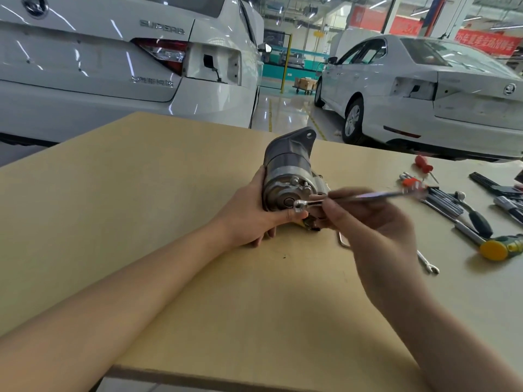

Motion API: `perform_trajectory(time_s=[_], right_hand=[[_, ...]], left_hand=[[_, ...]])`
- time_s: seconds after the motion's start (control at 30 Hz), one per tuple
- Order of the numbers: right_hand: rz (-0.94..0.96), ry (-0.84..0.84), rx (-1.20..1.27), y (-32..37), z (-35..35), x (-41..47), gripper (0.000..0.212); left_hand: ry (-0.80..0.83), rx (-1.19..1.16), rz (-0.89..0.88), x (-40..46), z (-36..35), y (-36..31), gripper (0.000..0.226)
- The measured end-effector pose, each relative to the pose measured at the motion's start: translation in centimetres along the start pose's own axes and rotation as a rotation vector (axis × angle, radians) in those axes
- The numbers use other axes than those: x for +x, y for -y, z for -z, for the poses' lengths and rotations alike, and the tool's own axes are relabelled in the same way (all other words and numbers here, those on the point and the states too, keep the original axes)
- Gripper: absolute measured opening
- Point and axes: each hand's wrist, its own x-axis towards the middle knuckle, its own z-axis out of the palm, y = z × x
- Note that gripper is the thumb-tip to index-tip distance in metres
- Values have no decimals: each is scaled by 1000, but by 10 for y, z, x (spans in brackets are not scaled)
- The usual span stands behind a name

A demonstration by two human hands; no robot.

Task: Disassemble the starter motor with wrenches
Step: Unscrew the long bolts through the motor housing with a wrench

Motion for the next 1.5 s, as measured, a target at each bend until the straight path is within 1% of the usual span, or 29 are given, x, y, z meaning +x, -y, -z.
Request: perform_trajectory(time_s=[0.07, 0.17, 0.27, 0.37, 0.5, 0.57, 0.67, 0.73, 0.77, 0.87, 0.9, 0.97, 1.0, 1.03, 1.07, 1.1, 1.13, 1.17, 1.2, 1.23, 1.3, 1.33, 1.4, 1.43, 1.5], right_hand=[[-178, -12, 203, 3, 4, 3, 10], [-308, -83, 350, 2, 5, 7, 14], [-338, -99, 384, 0, 3, 11, 13], [-327, -101, 376, -2, 2, 13, 12], [-296, -111, 369, -5, 3, 12, 8], [-203, -118, 241, -2, 3, 11, 15], [35, -124, -118, 8, -3, 16, 12], [194, -77, -373, 16, -7, 24, 18], [263, -14, -520, 21, -9, 29, 19], [462, 270, -942, 30, -20, 42, 24], [522, 380, -1052, 30, -24, 44, 25], [630, 603, -1284, 29, -28, 45, 21], [679, 677, -1385, 28, -28, 45, 20], [728, 710, -1444, 26, -27, 44, 18], [772, 702, -1439, 25, -25, 42, 15], [802, 663, -1367, 21, -22, 37, 13], [807, 582, -1237, 15, -19, 30, 11], [761, 467, -1069, 8, -17, 22, 10], [658, 348, -882, 1, -15, 13, 9], [516, 248, -685, -5, -15, 7, 9], [190, 109, -289, -10, -15, 2, 12], [65, 58, -148, -10, -14, 2, 13], [-113, 9, 33, -6, -8, 5, 12], [-170, 4, 123, -5, -7, 7, 14], [-208, -26, 249, -2, -7, 9, 14]], left_hand=[[2, 9, -6, -1, 0, -3, 84], [0, 11, -15, -2, 0, -4, 87], [-5, 8, -21, -1, 0, -2, 82], [0, 4, -19, -2, -1, -3, 89], [-3, -3, -17, -2, -1, -4, 86], [-8, 0, -15, -1, -1, -3, 79], [-15, 6, 0, -1, -1, -2, 74], [-13, 3, -3, -1, -1, -2, 76], [-13, -1, -7, -1, -1, -3, 77], [-3, -11, -9, -3, -1, -5, 84], [3, -1, -7, -3, -1, -4, 81], [-1, 29, -5, -3, 0, -3, 66], [-7, 30, -7, -3, 0, -3, 62], [-9, 23, -10, -3, 0, -3, 61], [-6, 19, -11, -3, 0, -4, 62], [-4, 15, -7, -4, 0, -4, 64], [-4, 2, -2, -3, -1, -4, 65], [-4, -14, 3, -3, -1, -3, 64], [-1, -27, 8, -3, -1, -2, 61], [-1, -32, 13, -2, -1, -1, 60], [-8, -14, 19, 0, 1, 2, 68], [-8, -5, 15, 0, 1, 2, 72], [-4, -6, -5, 1, 0, 1, 72], [-5, -5, -12, 0, 0, 0, 71], [-9, -7, -11, -1, 0, -1, 73]])
